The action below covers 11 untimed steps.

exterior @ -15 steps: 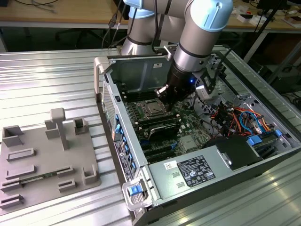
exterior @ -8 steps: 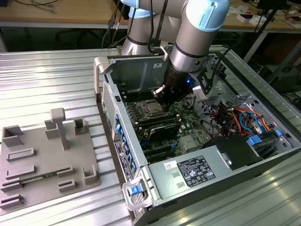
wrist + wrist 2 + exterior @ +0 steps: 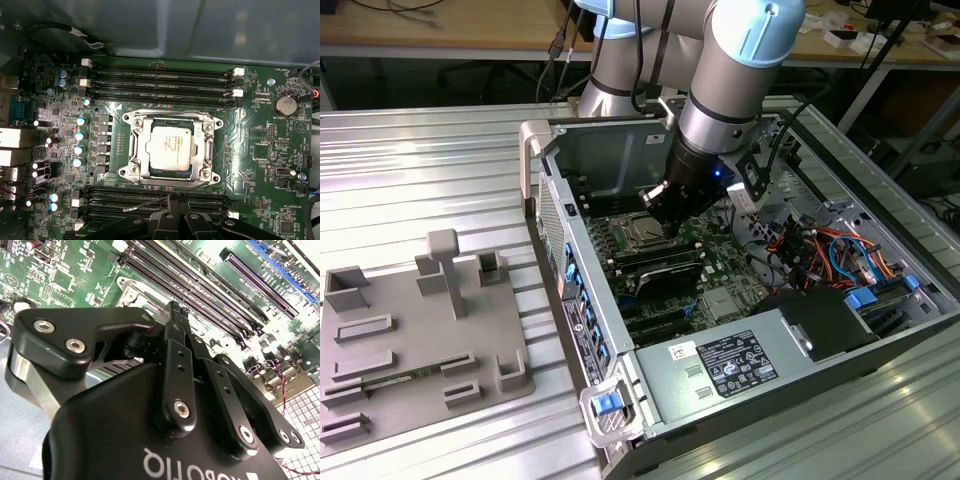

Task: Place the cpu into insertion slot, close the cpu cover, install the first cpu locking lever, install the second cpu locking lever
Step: 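Install the second cpu locking lever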

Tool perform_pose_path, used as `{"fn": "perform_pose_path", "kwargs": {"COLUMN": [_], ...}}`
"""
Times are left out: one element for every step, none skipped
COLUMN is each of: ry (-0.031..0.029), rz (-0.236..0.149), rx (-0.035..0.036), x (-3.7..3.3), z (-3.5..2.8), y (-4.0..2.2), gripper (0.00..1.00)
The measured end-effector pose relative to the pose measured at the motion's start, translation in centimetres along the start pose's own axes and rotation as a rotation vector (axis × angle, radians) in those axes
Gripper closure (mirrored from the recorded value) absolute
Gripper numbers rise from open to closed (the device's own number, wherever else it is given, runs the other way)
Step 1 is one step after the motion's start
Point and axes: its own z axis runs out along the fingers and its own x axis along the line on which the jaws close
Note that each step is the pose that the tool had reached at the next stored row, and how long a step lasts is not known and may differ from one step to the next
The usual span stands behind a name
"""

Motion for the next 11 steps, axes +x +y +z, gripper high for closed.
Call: {"fn": "perform_pose_path", "kwargs": {"ry": [0.0000, 0.0000, -0.0001, -0.0001, -0.0001, 0.0000, 0.0000, 0.0000, 0.0000, 0.0000, 0.0000], "rz": [0.000, 0.000, 0.000, 0.000, 0.000, 0.000, 0.000, 0.000, 0.000, 0.000, 0.000], "rx": [-0.0001, -0.0001, 0.0000, -0.0001, -0.0001, -0.0001, -0.0001, -0.0001, 0.0000, -0.0001, 0.0000], "x": [0.00, 0.01, 0.04, 0.07, 0.12, 0.16, 0.20, 0.25, 0.29, 0.37, 0.56], "z": [0.00, 0.00, 0.00, 0.01, 0.01, 0.01, 0.01, 0.01, 0.01, 0.02, 0.02], "y": [0.00, 0.00, 0.00, 0.01, 0.01, 0.01, 0.01, 0.02, 0.02, 0.02, 0.03], "gripper": [0.89, 0.89, 0.89, 0.89, 0.89, 0.89, 0.89, 0.89, 0.89, 0.89, 0.89]}}
